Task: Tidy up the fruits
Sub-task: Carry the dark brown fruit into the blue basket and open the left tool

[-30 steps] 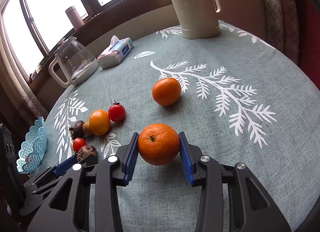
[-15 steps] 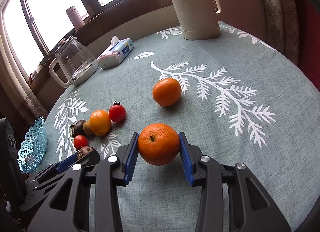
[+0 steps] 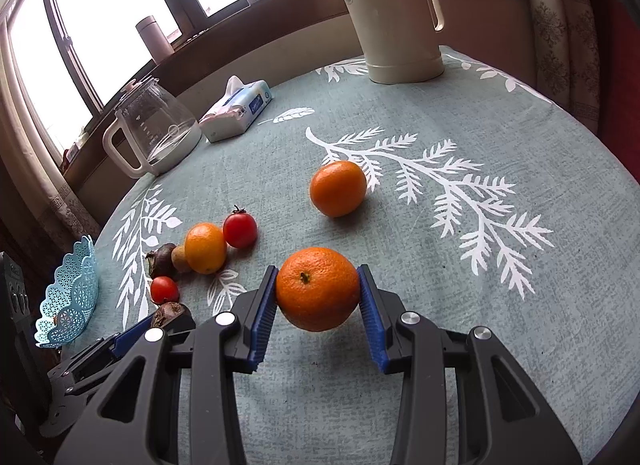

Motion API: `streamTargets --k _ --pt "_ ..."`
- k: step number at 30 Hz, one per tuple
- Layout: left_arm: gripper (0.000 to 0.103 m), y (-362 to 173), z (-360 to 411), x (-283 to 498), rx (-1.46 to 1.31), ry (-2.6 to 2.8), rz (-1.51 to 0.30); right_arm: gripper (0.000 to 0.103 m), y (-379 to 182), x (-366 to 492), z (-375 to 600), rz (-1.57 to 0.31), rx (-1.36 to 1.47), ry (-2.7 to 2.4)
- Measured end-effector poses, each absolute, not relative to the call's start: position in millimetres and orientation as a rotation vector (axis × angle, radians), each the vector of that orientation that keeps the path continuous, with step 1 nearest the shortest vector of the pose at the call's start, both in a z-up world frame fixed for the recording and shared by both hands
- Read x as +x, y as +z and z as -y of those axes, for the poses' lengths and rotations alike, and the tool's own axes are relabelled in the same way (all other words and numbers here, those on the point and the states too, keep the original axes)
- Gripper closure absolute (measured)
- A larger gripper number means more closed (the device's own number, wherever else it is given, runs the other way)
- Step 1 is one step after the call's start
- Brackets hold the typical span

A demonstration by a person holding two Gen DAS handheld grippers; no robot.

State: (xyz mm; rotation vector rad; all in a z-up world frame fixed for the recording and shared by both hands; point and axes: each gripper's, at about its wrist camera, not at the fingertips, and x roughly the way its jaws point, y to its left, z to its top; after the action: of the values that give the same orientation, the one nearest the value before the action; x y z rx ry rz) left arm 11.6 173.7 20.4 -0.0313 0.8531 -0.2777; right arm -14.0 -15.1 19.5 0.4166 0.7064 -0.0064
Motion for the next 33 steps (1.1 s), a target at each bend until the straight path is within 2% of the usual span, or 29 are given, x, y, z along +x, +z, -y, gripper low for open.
streamTargets --k 19,33 --pt "0.059 39 -202 -1 -0.034 -0.183 -0.781 0.063 25 -20 12 -0.670 0.418 0.022" --pt "0.059 75 -248 -10 -0.059 -0.056 -0.657 0.063 26 -20 11 -0.671 0.414 0.023"
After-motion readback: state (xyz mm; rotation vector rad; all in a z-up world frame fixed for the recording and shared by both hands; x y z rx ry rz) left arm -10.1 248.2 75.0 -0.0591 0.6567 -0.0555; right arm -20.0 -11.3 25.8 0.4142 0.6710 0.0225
